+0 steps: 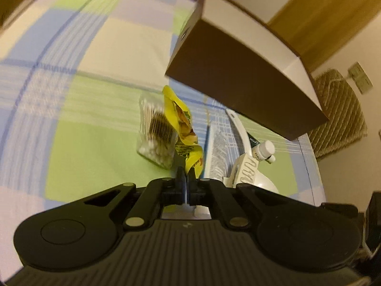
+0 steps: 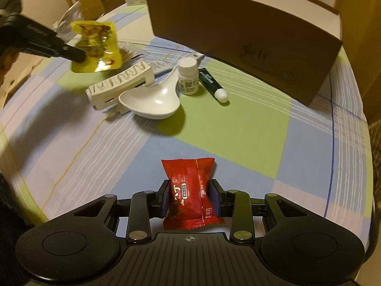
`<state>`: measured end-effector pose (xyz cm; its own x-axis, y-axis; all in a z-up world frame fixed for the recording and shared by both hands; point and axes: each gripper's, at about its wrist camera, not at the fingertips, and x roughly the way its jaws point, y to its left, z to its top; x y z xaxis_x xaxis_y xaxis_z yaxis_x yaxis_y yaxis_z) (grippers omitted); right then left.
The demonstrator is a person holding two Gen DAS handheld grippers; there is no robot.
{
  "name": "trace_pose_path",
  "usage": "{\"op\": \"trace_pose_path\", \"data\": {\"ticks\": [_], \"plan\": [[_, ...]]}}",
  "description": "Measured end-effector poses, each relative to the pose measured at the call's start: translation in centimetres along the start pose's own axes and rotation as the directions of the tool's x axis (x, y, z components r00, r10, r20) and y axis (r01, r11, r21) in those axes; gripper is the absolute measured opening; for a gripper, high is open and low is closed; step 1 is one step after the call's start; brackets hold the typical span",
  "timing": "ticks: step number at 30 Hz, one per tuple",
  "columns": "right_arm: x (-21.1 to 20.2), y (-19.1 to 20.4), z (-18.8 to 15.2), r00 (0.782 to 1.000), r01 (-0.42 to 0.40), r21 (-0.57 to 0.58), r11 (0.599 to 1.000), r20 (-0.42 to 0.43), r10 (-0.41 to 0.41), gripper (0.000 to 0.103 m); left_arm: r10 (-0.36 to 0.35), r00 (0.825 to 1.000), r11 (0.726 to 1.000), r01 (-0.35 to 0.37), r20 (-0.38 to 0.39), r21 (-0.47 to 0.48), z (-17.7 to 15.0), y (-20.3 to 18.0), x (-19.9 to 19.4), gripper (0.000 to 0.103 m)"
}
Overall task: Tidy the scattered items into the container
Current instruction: 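Grasp the red candy packet with right gripper while left gripper grasps the yellow snack bag, then carry both packets over the box and open the left gripper to drop the yellow bag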
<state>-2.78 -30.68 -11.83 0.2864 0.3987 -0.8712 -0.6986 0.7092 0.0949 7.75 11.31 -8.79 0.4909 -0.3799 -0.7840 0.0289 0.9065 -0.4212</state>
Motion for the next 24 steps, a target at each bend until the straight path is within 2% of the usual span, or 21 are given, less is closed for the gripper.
{"op": "trace_pose_path", "data": {"ticks": [5,10,18,24], "plan": [[-0.8,-0.8,0.2,1.000,-0.004,0.073,0.997,0.015,0.003,0.036,0.020,0.999,0.997,-0.022,0.038,0.075,0.8,-1.4,-1.8,0.000],[-2.6,-1.9,1.0,0.997,-0.013,0.140,0.990,0.074,0.003,0.036,0.005,0.998,0.992,-0.012,0.060,0.125,1.4,-2.8,-2.7,0.000],[-5.5,-3.2,2.9,0.989,0.021,0.200,0.980,0.142,-0.050,0.036,-0.031,0.997,0.977,0.015,0.074,0.215,2.4,-5.1,-3.2,0.000],[-6.7,-3.7,4.2,0.984,0.061,0.210,0.976,0.150,-0.093,0.036,-0.062,0.994,0.965,0.037,0.088,0.261,3.5,-6.8,-3.2,0.000]]}}
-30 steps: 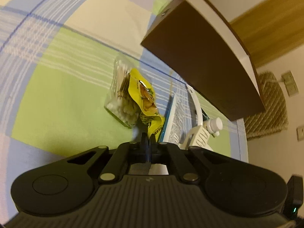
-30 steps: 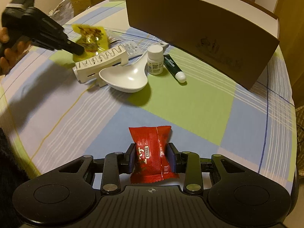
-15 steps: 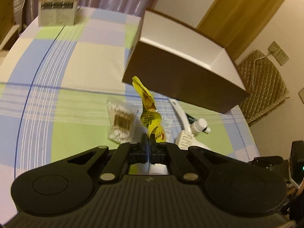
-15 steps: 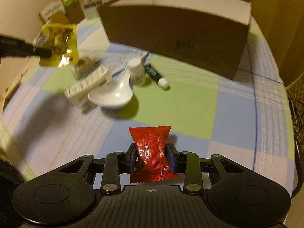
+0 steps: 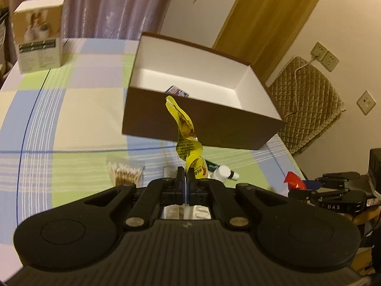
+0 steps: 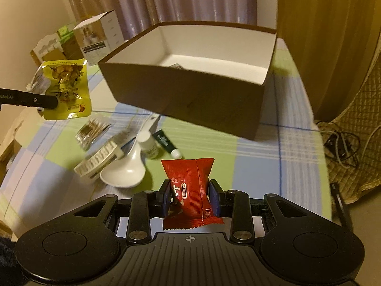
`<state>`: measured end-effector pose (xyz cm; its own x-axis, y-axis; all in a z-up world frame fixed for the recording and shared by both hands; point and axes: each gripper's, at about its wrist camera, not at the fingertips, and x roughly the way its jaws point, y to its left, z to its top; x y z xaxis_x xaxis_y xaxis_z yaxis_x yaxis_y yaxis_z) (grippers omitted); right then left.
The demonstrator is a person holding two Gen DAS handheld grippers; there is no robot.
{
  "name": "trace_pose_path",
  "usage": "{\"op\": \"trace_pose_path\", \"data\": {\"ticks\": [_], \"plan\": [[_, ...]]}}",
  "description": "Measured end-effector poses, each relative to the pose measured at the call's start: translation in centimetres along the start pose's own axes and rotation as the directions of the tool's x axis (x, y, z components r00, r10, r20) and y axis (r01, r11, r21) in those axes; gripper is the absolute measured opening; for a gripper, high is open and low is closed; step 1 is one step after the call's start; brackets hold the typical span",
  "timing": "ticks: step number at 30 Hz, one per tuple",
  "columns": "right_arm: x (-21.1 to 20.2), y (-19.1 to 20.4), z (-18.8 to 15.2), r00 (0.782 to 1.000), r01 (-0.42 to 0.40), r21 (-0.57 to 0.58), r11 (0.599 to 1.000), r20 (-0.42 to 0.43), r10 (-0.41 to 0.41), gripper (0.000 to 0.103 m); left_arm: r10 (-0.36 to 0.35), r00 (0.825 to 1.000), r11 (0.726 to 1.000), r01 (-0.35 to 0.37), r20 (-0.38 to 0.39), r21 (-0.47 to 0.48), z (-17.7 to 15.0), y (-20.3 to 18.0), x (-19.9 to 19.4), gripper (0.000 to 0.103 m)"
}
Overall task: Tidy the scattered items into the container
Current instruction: 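Carry both packets over the box and open the left gripper to drop the yellow bag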
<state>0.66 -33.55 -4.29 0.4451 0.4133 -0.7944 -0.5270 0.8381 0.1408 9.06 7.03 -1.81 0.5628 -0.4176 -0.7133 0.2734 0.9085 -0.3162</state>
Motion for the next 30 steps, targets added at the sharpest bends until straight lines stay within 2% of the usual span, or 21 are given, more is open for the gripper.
{"op": "trace_pose_path", "data": {"ticks": [13,30], "plan": [[-0.5,0.7,1.8,0.999,-0.020,0.005,1.000,0.035,0.020,0.036,-0.051,0.998,0.998,0.050,0.035,0.048,2.2,-1.9,0.4,0.000],[-0.3,0.0,3.8,0.997,-0.024,0.058,0.998,0.070,0.019,0.036,-0.096,0.992,0.994,0.091,0.076,0.066,5.5,-2.1,1.2,0.000]]}}
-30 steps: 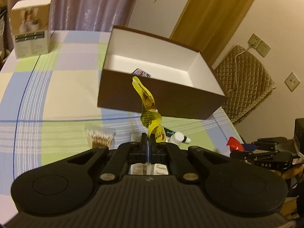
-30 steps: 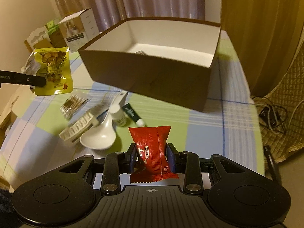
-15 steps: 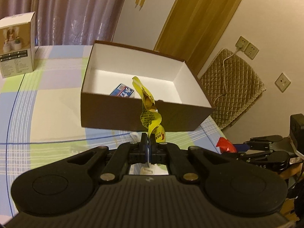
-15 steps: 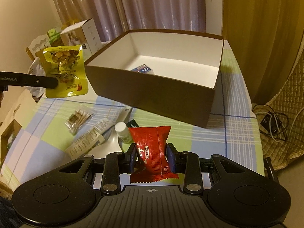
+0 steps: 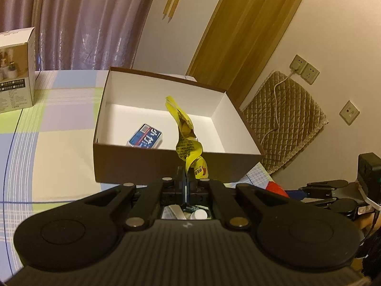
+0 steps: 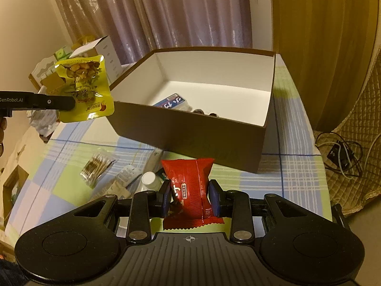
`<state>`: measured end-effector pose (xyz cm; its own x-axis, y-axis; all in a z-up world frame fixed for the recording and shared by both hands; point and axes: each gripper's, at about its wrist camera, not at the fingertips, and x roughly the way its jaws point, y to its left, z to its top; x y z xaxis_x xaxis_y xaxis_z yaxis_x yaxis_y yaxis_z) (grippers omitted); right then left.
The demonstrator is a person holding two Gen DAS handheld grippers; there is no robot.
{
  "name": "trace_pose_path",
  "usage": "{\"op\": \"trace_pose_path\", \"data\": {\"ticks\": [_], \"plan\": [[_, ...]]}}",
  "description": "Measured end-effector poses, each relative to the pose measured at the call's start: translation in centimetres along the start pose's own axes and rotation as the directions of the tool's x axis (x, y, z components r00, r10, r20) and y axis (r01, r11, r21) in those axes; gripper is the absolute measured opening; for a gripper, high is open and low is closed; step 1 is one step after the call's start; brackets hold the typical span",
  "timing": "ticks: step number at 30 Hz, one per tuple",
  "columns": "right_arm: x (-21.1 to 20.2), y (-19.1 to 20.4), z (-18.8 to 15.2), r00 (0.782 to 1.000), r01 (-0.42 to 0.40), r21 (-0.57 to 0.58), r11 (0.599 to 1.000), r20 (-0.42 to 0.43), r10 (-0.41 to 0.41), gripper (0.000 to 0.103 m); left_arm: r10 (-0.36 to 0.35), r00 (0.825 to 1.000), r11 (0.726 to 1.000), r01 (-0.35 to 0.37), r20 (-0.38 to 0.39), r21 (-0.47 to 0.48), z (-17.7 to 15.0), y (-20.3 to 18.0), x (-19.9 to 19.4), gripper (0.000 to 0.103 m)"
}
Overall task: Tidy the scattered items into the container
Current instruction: 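Carry both packets over the box and open the left gripper to drop the yellow bag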
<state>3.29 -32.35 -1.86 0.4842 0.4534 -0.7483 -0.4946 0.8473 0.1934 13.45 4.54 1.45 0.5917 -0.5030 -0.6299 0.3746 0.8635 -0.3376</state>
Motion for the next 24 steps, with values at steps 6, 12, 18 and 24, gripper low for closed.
{"op": "trace_pose_path", "data": {"ticks": [6,12,18,24], "plan": [[0.0,-0.6,1.6,1.000,0.020,-0.007,1.000,0.022,-0.020,0.036,-0.012,1.000,1.000,0.012,0.015,0.015,1.4,0.1,0.7,0.000],[0.4,-1.3,4.7,0.996,0.044,-0.017,0.999,0.082,-0.042,0.036,-0.018,1.000,0.999,0.017,0.018,0.046,3.0,0.0,2.1,0.000],[1.2,-1.8,7.9,0.990,0.058,-0.032,0.998,0.131,-0.054,0.036,-0.017,1.000,0.996,0.017,0.009,0.083,4.9,-0.3,4.1,0.000],[2.7,-2.2,9.8,0.989,0.070,-0.048,0.996,0.136,-0.062,0.036,-0.014,1.000,0.992,0.013,0.004,0.122,6.7,-0.2,5.7,0.000]]}}
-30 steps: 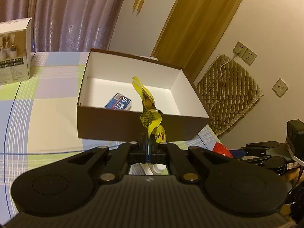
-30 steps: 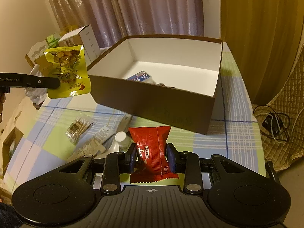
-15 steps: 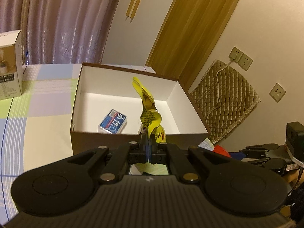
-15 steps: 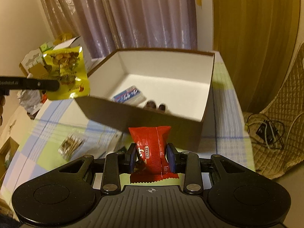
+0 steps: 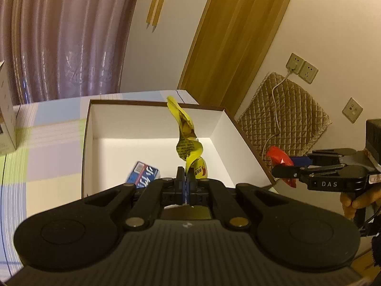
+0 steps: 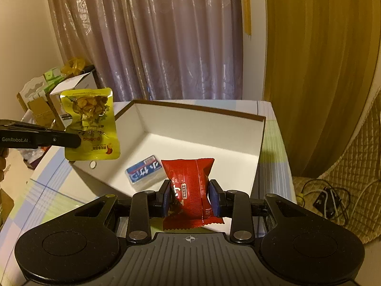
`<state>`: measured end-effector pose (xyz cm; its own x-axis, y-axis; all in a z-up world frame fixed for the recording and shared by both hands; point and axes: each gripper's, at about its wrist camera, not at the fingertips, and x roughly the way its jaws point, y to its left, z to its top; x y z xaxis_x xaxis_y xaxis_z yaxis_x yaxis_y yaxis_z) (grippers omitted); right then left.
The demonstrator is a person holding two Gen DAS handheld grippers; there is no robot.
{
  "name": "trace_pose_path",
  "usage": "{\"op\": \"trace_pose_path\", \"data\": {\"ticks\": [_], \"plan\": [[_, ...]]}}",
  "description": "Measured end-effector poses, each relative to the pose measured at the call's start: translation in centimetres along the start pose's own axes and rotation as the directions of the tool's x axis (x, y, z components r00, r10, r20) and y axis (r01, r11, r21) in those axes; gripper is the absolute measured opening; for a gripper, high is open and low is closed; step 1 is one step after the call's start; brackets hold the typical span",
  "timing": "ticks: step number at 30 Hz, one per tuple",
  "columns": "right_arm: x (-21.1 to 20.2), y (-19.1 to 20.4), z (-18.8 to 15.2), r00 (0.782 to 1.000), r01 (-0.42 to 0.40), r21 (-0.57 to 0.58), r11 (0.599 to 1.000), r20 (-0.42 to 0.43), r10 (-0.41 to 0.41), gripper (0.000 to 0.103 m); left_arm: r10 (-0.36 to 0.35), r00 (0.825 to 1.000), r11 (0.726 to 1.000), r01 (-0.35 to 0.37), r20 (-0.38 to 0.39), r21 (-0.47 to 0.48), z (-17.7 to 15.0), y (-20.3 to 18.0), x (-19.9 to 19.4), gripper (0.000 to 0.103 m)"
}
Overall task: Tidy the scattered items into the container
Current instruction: 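Carry both packets over the box and open the left gripper to drop the yellow bag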
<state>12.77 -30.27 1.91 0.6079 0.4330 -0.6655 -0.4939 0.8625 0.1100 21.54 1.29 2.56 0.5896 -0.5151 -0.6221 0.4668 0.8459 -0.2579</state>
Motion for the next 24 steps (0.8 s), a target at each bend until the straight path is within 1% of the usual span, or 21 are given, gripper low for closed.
{"op": "trace_pose_path", "data": {"ticks": [7,10,14,17,20,24], "plan": [[3.3,-0.3,2.0,0.999,0.029,-0.040,0.999,-0.019,-0.029,0.036,0.015,1.000,0.998,-0.013,-0.028,0.057,2.7,0.4,3.1,0.000],[5.3,-0.6,3.3,0.998,0.039,-0.048,0.998,-0.040,-0.041,0.036,0.021,0.998,0.996,-0.017,-0.052,0.085,4.0,0.3,5.2,0.000],[8.1,-1.2,4.7,0.996,0.046,-0.068,0.997,-0.078,-0.051,0.036,0.023,0.996,0.996,-0.014,-0.090,0.091,5.5,0.6,8.4,0.000],[10.2,-1.9,5.5,0.992,0.043,-0.068,0.997,-0.115,-0.051,0.036,0.031,0.991,0.996,-0.020,-0.127,0.085,6.2,1.0,11.0,0.000],[12.2,-2.5,5.9,0.986,0.043,-0.079,0.996,-0.155,-0.055,0.036,0.043,0.983,0.997,-0.031,-0.180,0.066,6.4,1.8,13.7,0.000],[14.3,-2.6,6.0,0.978,0.044,-0.114,0.993,-0.196,-0.065,0.036,0.044,0.967,0.998,-0.053,-0.252,-0.033,5.9,4.1,16.8,0.000]]}}
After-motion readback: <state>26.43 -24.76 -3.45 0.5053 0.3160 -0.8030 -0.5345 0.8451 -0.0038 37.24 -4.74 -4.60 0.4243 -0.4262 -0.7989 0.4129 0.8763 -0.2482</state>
